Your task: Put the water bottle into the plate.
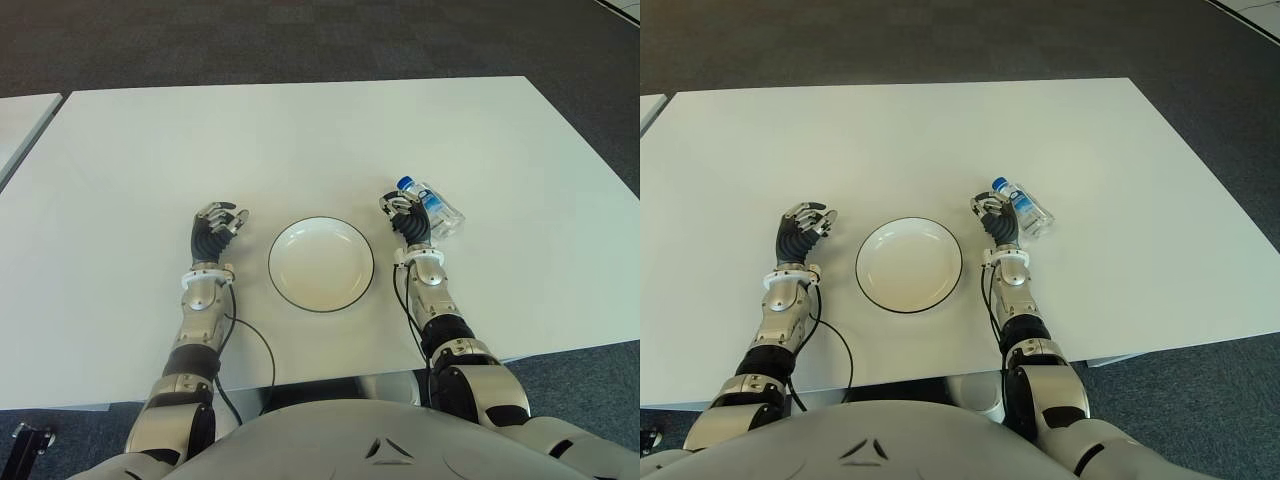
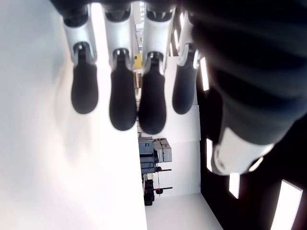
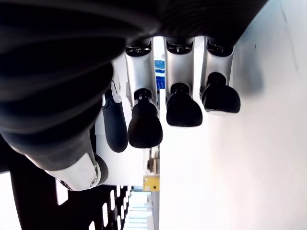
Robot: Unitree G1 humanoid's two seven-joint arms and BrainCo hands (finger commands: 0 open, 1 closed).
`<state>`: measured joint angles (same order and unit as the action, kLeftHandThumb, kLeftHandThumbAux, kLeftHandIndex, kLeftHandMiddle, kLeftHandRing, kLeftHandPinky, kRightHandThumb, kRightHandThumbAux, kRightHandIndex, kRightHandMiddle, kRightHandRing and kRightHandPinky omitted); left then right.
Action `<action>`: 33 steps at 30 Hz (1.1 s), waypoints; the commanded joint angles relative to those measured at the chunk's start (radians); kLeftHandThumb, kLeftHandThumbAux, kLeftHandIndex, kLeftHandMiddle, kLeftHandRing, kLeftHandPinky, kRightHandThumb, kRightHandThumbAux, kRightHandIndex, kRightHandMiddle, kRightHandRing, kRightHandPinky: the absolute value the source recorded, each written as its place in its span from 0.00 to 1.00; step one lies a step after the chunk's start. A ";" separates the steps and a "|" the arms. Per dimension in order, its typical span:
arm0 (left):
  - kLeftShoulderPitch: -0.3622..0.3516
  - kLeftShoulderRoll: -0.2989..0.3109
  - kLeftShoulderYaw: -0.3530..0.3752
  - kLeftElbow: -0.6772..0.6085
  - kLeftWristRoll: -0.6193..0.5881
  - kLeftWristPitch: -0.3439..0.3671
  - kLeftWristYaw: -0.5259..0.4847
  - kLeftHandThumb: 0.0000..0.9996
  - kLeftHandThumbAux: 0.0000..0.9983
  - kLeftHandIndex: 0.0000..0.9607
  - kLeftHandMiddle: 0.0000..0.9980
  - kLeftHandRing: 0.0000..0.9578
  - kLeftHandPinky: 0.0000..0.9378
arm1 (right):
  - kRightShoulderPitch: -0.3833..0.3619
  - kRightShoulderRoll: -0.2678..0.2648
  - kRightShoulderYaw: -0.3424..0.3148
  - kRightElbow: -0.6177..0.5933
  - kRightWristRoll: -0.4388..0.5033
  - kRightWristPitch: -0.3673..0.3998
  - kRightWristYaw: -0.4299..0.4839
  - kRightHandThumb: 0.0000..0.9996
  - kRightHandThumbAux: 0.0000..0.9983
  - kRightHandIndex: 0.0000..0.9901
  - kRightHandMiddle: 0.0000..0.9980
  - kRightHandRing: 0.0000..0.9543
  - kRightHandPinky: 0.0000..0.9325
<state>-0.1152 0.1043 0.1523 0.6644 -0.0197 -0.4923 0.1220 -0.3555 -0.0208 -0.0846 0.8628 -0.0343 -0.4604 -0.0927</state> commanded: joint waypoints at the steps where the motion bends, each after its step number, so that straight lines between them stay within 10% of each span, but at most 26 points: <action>1: 0.012 -0.006 0.004 -0.004 -0.004 -0.002 -0.008 0.71 0.71 0.45 0.65 0.66 0.65 | 0.008 0.000 -0.003 0.024 0.004 0.013 -0.003 0.71 0.73 0.44 0.82 0.86 0.89; 16: 0.032 -0.007 -0.004 -0.037 0.008 0.007 -0.002 0.71 0.71 0.45 0.65 0.66 0.66 | 0.031 -0.006 0.020 -0.025 -0.042 -0.007 -0.043 0.71 0.73 0.44 0.82 0.86 0.90; 33: 0.033 -0.014 -0.003 -0.044 -0.003 0.025 -0.007 0.71 0.71 0.45 0.65 0.65 0.64 | 0.150 -0.061 0.115 -0.385 -0.249 -0.013 -0.155 0.71 0.73 0.44 0.75 0.80 0.81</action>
<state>-0.0933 0.0973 0.1483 0.6258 -0.0212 -0.4857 0.1219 -0.2307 -0.0641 0.0180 0.5477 -0.2507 -0.4796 -0.2366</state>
